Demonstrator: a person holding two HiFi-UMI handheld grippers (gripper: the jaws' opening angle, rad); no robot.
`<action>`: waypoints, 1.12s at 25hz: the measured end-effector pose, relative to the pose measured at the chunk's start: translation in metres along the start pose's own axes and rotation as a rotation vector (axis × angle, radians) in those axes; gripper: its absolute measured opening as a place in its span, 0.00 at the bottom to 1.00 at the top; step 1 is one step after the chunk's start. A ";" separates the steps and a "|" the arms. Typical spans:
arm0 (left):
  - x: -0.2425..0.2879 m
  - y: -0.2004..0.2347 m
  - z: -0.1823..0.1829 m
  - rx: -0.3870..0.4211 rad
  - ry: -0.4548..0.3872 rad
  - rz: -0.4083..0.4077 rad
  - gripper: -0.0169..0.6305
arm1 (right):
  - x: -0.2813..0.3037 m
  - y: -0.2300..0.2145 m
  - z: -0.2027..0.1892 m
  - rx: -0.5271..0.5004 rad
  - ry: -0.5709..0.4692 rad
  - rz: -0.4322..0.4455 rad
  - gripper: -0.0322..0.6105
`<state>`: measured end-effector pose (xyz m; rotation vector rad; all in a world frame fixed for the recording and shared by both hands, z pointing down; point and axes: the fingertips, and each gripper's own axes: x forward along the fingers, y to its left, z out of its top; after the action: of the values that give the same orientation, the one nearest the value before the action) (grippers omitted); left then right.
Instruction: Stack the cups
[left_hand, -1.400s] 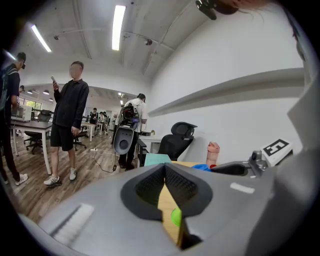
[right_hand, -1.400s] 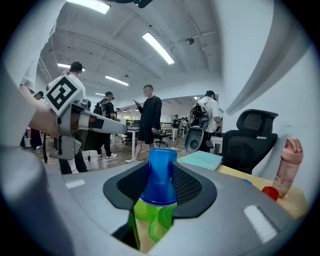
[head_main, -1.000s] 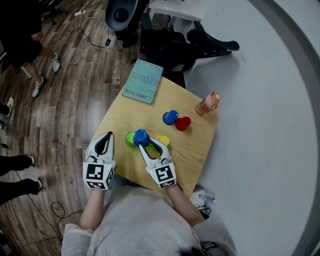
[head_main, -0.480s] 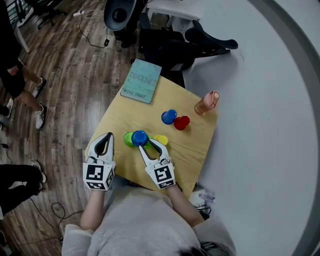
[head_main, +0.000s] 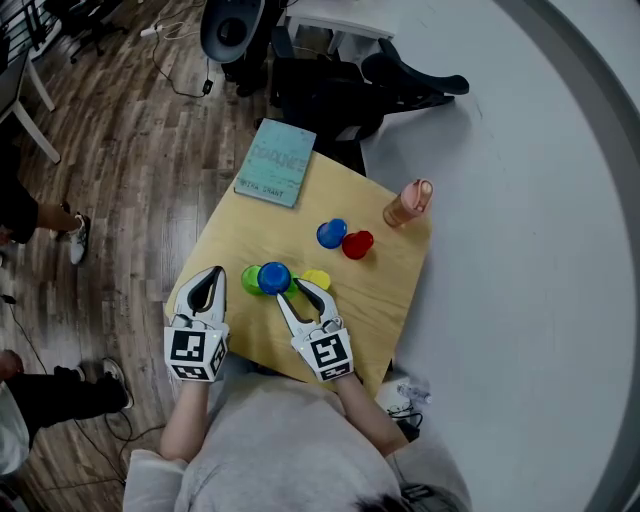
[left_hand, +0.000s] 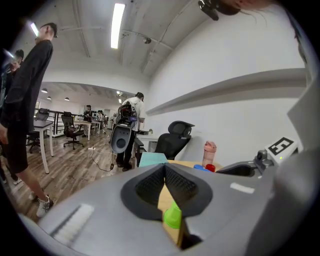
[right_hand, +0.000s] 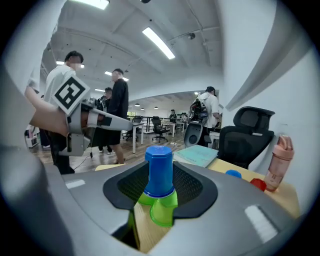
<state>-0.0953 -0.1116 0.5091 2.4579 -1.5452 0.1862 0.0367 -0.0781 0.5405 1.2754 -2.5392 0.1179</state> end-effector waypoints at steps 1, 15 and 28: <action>0.002 -0.002 0.001 0.001 -0.001 -0.005 0.12 | -0.005 -0.007 0.005 0.026 -0.016 -0.021 0.26; 0.032 -0.024 0.012 0.045 -0.004 -0.090 0.12 | -0.049 -0.176 -0.025 0.221 0.129 -0.391 0.26; 0.042 0.000 -0.005 0.039 0.071 -0.072 0.12 | -0.017 -0.233 -0.103 0.329 0.322 -0.458 0.41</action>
<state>-0.0765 -0.1470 0.5232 2.5033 -1.4354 0.2899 0.2553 -0.1846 0.6197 1.7623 -1.9579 0.6049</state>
